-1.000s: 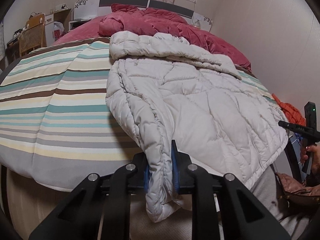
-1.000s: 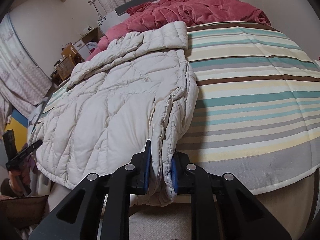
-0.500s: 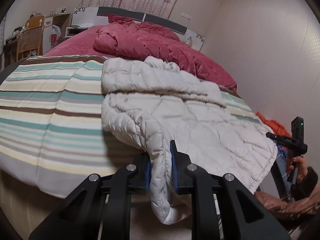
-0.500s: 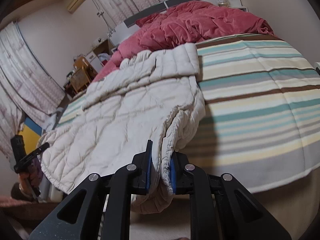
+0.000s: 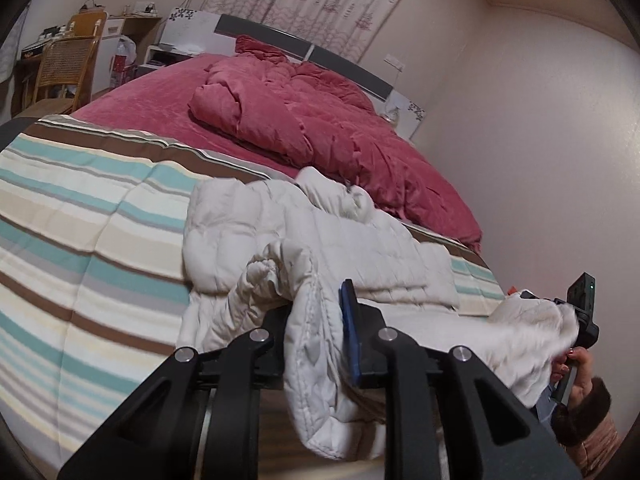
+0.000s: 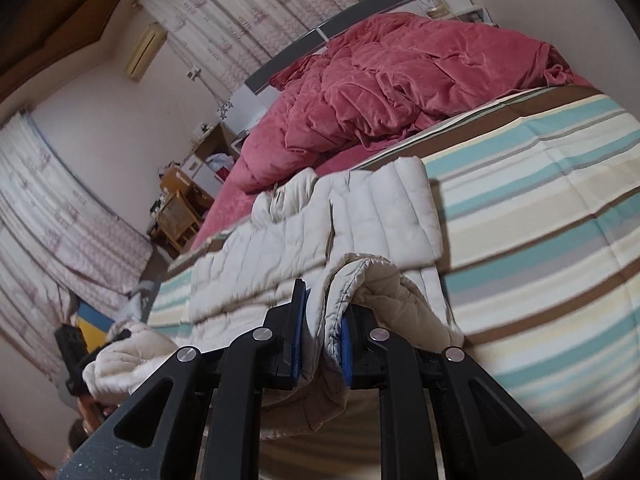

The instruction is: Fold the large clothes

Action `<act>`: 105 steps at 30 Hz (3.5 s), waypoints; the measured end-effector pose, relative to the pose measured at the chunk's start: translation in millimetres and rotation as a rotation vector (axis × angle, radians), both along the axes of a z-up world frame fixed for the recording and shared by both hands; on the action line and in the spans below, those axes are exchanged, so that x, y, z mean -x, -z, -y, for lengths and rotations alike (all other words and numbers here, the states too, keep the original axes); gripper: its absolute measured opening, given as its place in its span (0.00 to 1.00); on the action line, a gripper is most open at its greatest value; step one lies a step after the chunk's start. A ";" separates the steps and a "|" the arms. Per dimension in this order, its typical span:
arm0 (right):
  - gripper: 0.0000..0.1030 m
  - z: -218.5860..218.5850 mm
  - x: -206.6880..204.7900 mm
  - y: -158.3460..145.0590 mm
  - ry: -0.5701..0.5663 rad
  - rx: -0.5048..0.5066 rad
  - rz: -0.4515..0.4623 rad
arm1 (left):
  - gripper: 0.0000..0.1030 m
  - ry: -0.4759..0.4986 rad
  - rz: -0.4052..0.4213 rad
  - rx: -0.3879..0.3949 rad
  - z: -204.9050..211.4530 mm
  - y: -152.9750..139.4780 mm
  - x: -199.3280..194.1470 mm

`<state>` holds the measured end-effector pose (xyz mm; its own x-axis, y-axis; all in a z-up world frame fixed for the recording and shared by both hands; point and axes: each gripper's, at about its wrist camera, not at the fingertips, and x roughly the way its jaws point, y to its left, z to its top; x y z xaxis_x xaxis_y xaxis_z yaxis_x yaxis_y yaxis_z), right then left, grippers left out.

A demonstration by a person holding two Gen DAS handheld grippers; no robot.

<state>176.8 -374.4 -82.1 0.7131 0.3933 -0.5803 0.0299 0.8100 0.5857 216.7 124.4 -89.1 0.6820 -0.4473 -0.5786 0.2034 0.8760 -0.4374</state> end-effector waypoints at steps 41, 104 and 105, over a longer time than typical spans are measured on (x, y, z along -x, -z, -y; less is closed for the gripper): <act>0.90 33.7 -144.3 120.5 0.020 0.103 -0.205 | 0.98 -0.093 -0.275 -0.107 -27.4 128.3 -171.7; 0.21 -124.4 -17.6 81.1 -0.135 0.544 -0.194 | 0.21 0.081 -0.093 -0.446 162.7 73.1 17.0; 0.18 -124.9 -15.0 77.8 -0.137 0.545 -0.189 | 0.18 0.082 -0.094 -0.438 160.4 69.6 18.6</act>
